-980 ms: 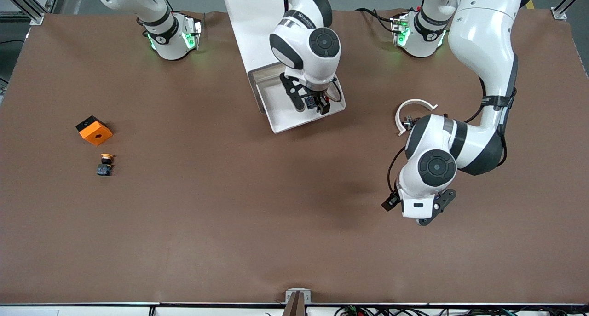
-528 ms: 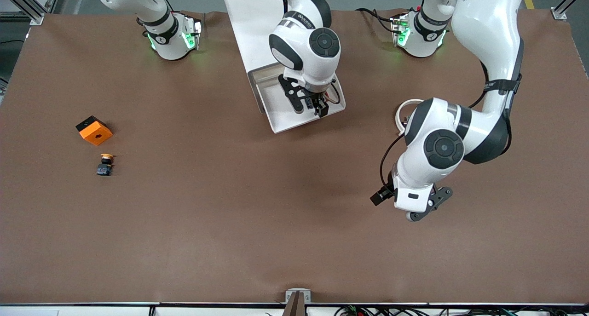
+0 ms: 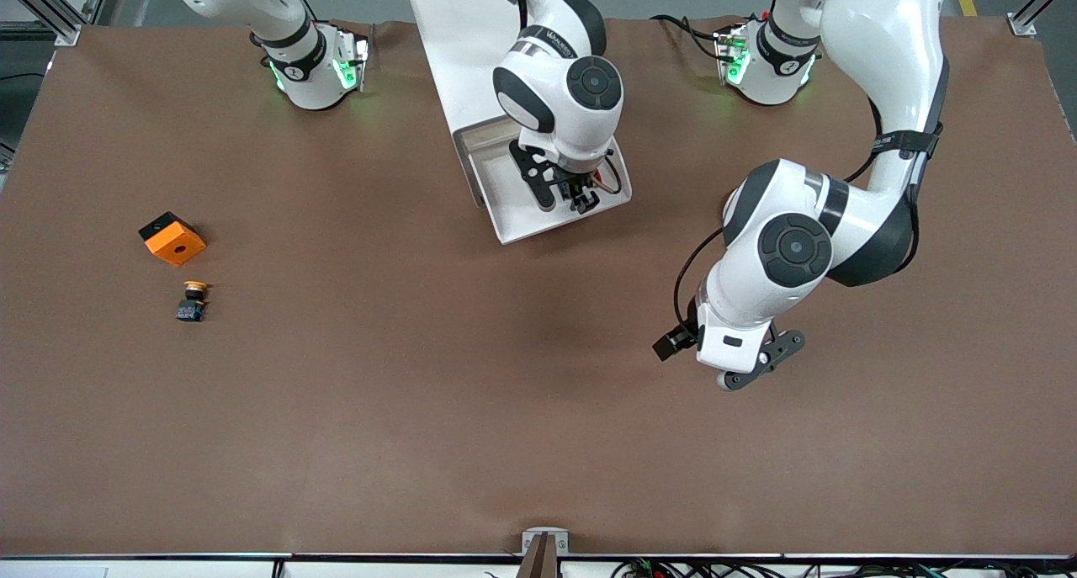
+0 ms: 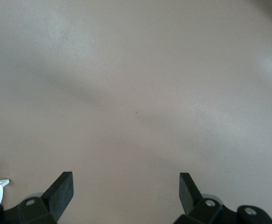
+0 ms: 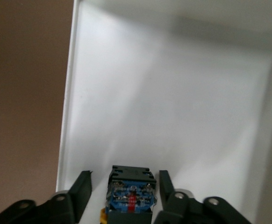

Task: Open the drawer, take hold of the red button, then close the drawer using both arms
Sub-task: 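Lift the red button out of the drawer with the right gripper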

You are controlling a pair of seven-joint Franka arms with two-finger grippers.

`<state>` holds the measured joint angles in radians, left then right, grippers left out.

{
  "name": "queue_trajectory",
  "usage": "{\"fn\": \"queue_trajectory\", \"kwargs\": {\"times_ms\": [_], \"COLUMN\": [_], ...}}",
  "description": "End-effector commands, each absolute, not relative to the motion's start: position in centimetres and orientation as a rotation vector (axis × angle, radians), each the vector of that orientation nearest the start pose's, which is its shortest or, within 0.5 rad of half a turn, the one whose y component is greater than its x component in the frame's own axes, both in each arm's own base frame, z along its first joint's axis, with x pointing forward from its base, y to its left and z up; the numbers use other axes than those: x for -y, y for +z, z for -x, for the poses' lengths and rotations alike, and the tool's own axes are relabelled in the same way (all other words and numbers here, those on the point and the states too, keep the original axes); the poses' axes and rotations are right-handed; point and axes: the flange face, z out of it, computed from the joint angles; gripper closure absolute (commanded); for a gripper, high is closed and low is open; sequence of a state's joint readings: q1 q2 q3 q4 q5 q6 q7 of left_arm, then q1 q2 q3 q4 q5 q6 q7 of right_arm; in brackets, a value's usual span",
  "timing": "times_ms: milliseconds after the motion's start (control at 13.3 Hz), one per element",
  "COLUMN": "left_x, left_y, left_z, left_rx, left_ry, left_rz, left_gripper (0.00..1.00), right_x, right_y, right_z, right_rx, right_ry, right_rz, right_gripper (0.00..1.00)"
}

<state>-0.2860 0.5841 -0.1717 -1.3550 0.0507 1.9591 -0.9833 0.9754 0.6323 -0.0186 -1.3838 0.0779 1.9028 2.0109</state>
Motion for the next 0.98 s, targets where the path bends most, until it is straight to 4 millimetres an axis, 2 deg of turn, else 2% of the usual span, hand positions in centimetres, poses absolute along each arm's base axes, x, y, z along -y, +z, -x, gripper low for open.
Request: {"fn": "queue_trajectory", "kwargs": {"times_ms": [0, 151, 302, 377, 453, 528, 679, 830, 905], "left_x": [29.2, 29.4, 29.3, 29.3, 29.4, 29.5, 30.2, 30.9, 31.7], "left_y": [39.0, 38.8, 38.9, 38.9, 39.1, 39.6, 40.1, 40.5, 40.5], "left_z": [-65.3, -65.4, -65.4, -65.4, -65.4, -65.3, -64.9, -64.5, -64.2], "left_rx": [0.842, 0.835, 0.838, 0.838, 0.836, 0.835, 0.818, 0.81, 0.802], "left_ry": [0.04, 0.04, 0.038, 0.038, 0.034, 0.027, 0.032, 0.036, 0.047], "left_rz": [3.089, 3.091, 3.091, 3.091, 3.093, 3.098, 3.12, 3.132, 3.14], "left_gripper": [0.0, 0.0, 0.0, 0.0, 0.0, 0.0, 0.0, 0.0, 0.0], "right_x": [-58.9, -58.6, -58.5, -57.7, -56.7, -55.7, -53.0, -49.3, -47.1], "right_y": [33.3, 33.9, 35.5, 36.8, 38.3, 39.0, 43.2, 46.1, 46.8], "right_z": [-40.3, -40.7, -41.1, -42.2, -43.6, -44.5, -46.2, -48.8, -50.0], "right_rx": [-1.677, -1.68, -1.672, -1.696, -1.696, -1.647, -1.567, -1.473, -1.446], "right_ry": [0.105, 0.105, 0.109, 0.119, 0.136, 0.157, 0.152, 0.153, 0.173], "right_rz": [2.786, 2.778, 2.783, 2.787, 2.794, 2.849, 2.865, 2.888, 2.924], "right_gripper": [1.0, 1.0, 1.0, 1.0, 1.0, 1.0, 1.0, 1.0, 1.0]}}
